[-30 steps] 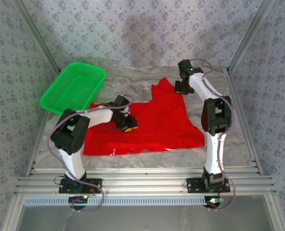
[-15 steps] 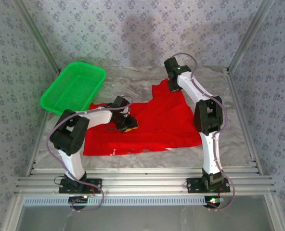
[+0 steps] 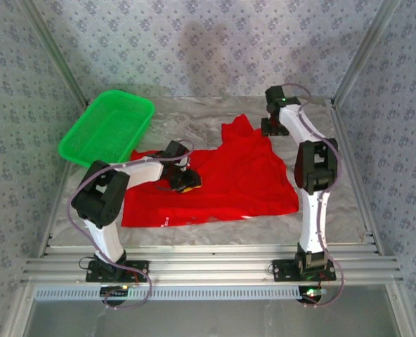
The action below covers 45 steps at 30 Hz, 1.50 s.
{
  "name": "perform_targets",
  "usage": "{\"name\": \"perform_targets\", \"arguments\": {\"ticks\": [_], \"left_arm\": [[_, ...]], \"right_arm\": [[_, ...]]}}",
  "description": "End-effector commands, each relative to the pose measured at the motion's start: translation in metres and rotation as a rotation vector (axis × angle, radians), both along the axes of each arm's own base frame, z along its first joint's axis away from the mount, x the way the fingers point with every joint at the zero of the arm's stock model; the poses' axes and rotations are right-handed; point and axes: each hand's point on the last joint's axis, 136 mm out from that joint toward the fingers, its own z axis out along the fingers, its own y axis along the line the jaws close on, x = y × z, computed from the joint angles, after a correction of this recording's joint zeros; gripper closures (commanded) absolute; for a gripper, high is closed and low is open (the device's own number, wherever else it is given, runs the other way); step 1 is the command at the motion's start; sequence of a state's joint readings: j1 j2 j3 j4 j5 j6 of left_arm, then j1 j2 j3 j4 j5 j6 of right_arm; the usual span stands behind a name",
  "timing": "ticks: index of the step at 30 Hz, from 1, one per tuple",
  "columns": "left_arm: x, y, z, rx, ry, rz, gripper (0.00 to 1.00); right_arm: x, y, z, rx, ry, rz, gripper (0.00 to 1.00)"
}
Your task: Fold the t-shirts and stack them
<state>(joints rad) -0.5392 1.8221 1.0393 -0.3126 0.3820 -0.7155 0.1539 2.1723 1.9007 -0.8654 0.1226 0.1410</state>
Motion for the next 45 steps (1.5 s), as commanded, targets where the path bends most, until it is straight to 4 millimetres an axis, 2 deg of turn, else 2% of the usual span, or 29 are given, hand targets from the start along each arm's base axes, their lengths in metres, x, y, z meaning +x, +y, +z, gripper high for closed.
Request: {"name": "perform_targets", "arguments": {"ticks": [1,3,5,7,9,12,16,21,25,28,30,32,34,36,38,41,45], "left_arm": [[-0.044,0.041,-0.030,0.187,0.159,0.013,0.57],[-0.031,0.032,-0.009,0.142,0.111,0.024,0.56],[-0.017,0.024,0.009,0.114,0.066,0.027,0.55],[-0.005,0.020,0.022,0.103,0.038,0.030,0.54],[0.001,0.021,0.024,0.110,0.035,0.039,0.54],[-0.004,0.028,0.010,0.148,0.075,0.049,0.54],[-0.016,0.038,-0.008,0.176,0.114,0.065,0.55],[-0.034,0.046,-0.022,0.197,0.154,0.068,0.55],[-0.039,0.044,-0.019,0.186,0.145,0.055,0.54],[-0.033,0.036,-0.003,0.148,0.108,0.051,0.52],[-0.026,0.029,0.014,0.113,0.080,0.053,0.51],[-0.018,0.025,0.036,0.089,0.044,0.054,0.48],[-0.006,0.022,0.064,0.061,-0.009,0.062,0.43],[0.008,0.024,0.092,0.038,-0.064,0.082,0.37],[0.021,0.032,0.112,0.026,-0.096,0.109,0.33],[0.042,0.046,0.127,0.009,-0.130,0.148,0.32],[0.052,0.074,0.120,0.039,-0.108,0.200,0.32]], "right_arm": [[-0.033,0.054,0.026,0.300,-0.008,-0.007,0.43],[-0.058,0.071,0.003,0.405,0.066,-0.033,0.43],[-0.080,0.074,-0.024,0.443,0.134,-0.094,0.45],[-0.100,0.068,-0.048,0.456,0.182,-0.187,0.46],[-0.126,0.058,-0.069,0.434,0.231,-0.279,0.47],[-0.165,0.034,-0.093,0.364,0.295,-0.412,0.49],[-0.200,0.010,-0.091,0.253,0.302,-0.505,0.51],[-0.246,-0.007,-0.085,0.202,0.356,-0.594,0.51],[-0.264,-0.023,-0.074,0.171,0.321,-0.649,0.49],[-0.255,-0.040,-0.055,0.166,0.217,-0.688,0.48],[-0.236,-0.051,-0.036,0.180,0.132,-0.691,0.47],[-0.208,-0.051,-0.014,0.223,0.042,-0.641,0.46],[-0.166,-0.038,0.013,0.303,-0.074,-0.515,0.44],[-0.120,-0.012,0.040,0.403,-0.155,-0.314,0.40],[-0.085,0.007,0.055,0.450,-0.163,-0.191,0.38],[-0.047,0.031,0.051,0.457,-0.094,-0.044,0.39],[0.003,0.050,0.041,0.453,-0.072,0.019,0.39]]}}
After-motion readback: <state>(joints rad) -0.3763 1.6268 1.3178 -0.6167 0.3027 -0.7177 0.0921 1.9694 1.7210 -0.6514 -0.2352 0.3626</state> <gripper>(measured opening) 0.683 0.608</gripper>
